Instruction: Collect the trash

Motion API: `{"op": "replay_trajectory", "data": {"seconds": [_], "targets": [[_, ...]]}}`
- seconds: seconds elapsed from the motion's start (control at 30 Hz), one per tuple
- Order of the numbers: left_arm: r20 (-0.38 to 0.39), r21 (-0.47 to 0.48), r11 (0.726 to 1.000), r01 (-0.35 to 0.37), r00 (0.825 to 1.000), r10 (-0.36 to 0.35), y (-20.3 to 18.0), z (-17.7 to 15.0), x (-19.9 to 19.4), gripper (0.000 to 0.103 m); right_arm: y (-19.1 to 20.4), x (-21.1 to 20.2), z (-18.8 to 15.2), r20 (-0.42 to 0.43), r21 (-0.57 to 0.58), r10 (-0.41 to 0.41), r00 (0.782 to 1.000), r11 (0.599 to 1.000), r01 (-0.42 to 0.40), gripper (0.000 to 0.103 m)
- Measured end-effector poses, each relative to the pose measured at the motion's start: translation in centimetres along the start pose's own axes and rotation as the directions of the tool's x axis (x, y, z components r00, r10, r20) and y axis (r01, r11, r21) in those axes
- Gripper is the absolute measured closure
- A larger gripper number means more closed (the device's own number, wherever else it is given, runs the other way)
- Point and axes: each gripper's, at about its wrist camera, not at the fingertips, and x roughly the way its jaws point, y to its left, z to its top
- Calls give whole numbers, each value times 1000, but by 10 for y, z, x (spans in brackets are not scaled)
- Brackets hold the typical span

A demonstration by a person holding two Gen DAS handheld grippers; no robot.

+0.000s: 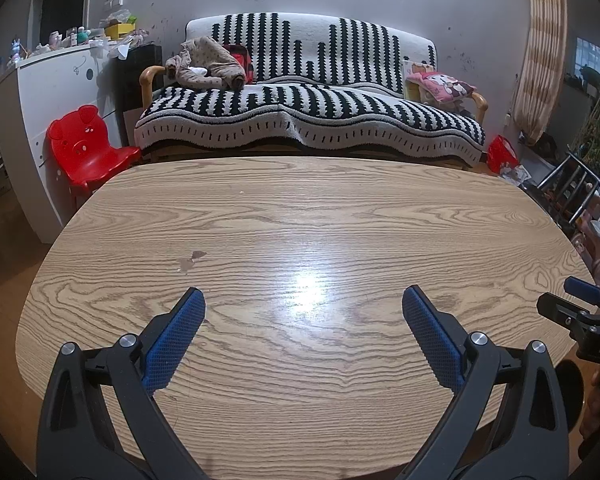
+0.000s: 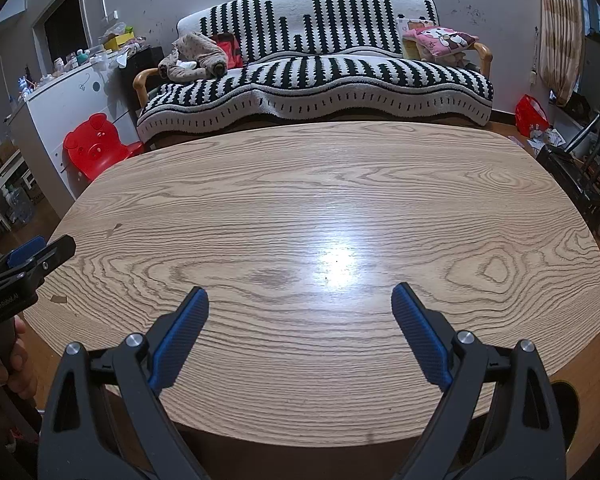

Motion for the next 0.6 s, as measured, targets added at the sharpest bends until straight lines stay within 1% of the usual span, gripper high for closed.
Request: {"op": "replay_trajectory", "data": {"seconds": [0.2,0.5,0.6], "targets": [[0,1,1000,-1,1000,1,0,0,0,7,0,0,0,1,0,0,1000,1000,0,14],[-4,39,999,-4,1000,5,-5,-2,3,7,0,-1,0,1,-3,2,1000,1000,-2,14],[-6,33,999,0,1000,0,-5,-3,3,7,0,-1,0,1,-3,1,1000,1000,-1,14]]}}
